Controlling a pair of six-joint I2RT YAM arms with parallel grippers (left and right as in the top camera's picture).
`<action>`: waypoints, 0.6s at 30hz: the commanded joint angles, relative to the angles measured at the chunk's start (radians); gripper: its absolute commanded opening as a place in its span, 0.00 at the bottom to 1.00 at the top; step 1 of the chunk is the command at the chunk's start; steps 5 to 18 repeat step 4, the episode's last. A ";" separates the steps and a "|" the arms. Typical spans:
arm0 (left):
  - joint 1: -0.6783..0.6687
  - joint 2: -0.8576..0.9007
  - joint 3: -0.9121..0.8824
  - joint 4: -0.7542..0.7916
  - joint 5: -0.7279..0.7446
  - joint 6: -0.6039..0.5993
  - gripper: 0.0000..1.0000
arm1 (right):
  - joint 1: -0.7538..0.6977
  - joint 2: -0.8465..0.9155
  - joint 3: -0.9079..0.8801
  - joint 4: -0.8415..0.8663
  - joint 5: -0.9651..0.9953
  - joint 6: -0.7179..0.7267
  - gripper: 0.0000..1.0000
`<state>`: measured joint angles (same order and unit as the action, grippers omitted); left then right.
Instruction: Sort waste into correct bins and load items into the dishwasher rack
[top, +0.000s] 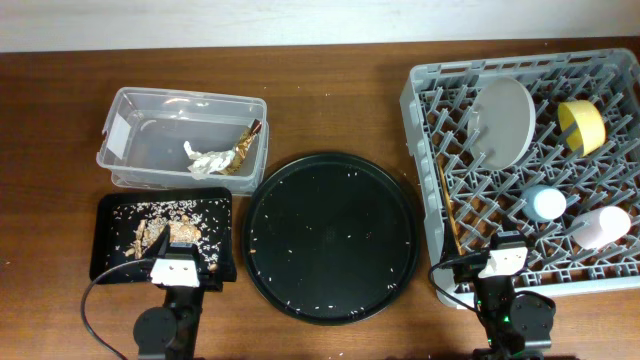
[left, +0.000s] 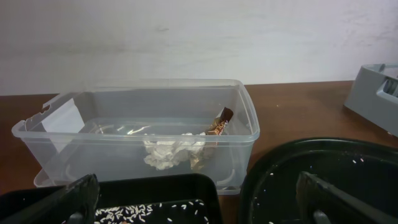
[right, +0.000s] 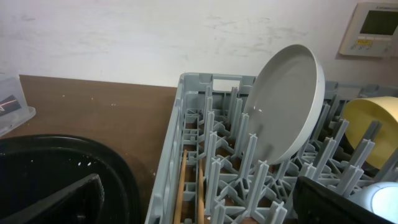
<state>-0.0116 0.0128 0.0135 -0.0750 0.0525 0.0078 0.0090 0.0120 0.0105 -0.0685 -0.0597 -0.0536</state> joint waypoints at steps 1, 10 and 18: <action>0.006 -0.006 -0.004 -0.002 0.011 0.019 0.99 | -0.003 -0.006 -0.005 -0.006 0.012 0.002 0.98; 0.006 -0.006 -0.004 -0.002 0.011 0.019 0.99 | -0.003 -0.006 -0.005 -0.006 0.012 0.002 0.98; 0.006 -0.006 -0.004 -0.002 0.011 0.019 0.99 | -0.003 -0.006 -0.005 -0.006 0.012 0.002 0.98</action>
